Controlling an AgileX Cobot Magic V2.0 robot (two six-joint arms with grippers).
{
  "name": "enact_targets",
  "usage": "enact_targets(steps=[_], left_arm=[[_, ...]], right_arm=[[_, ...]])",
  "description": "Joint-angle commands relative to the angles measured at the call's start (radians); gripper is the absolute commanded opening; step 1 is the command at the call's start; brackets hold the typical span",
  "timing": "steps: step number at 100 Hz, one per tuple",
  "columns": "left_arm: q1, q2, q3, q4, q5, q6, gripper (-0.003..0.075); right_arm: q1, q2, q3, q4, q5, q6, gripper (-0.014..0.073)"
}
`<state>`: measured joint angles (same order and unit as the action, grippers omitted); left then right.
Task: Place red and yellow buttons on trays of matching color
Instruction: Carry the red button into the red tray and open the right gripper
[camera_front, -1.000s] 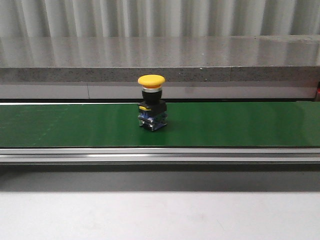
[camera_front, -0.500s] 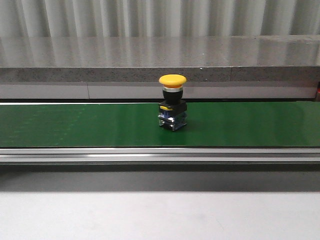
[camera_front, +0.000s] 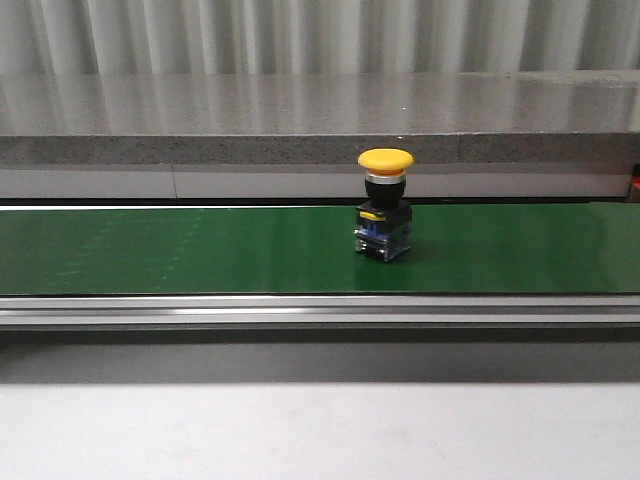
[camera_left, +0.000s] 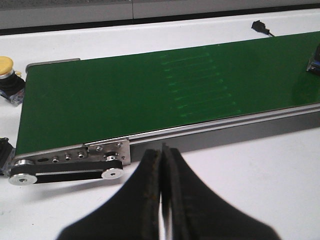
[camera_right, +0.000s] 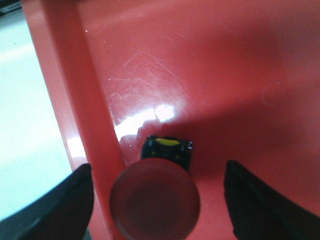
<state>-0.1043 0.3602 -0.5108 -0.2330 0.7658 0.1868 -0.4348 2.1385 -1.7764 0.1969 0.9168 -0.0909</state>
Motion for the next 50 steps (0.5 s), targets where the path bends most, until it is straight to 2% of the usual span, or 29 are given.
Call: enact_targets(steps=[1, 22, 50], left_arm=[[-0.008, 0.007, -0.024, -0.023, -0.069, -0.004, -0.0020], [-0.008, 0.007, -0.024, -0.023, -0.069, -0.004, -0.0020], [-0.008, 0.007, -0.024, -0.023, -0.069, -0.004, -0.0020]], right_arm=[[-0.004, -0.090, -0.027, 0.017, -0.027, -0.007, 0.0571], [0.004, -0.205, 0.016, 0.018, -0.030, -0.007, 0.0572], [0.052, -0.436, 0.198, 0.017, -0.069, -0.011, 0.0572]])
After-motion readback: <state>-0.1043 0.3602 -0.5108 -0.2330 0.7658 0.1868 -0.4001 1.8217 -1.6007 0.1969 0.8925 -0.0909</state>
